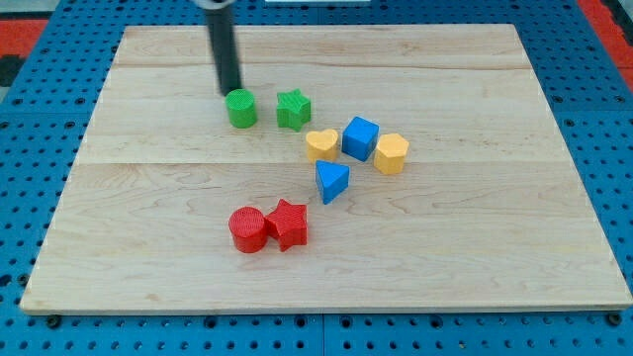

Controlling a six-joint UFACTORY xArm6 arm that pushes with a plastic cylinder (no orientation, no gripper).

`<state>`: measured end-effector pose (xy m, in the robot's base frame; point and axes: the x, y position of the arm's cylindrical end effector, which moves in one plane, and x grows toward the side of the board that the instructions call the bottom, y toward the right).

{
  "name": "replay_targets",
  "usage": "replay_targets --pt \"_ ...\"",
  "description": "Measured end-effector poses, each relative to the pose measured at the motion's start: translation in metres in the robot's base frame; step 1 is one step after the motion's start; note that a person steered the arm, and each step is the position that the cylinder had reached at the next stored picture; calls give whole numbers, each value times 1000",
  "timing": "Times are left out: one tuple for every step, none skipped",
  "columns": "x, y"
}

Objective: Push yellow heart into blue cube

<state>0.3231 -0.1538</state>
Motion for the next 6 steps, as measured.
replay_targets --pt "5 -50" --pt "31 18" --pt "40 27" --pt "56 32" --pt "69 37" --pt "110 84"
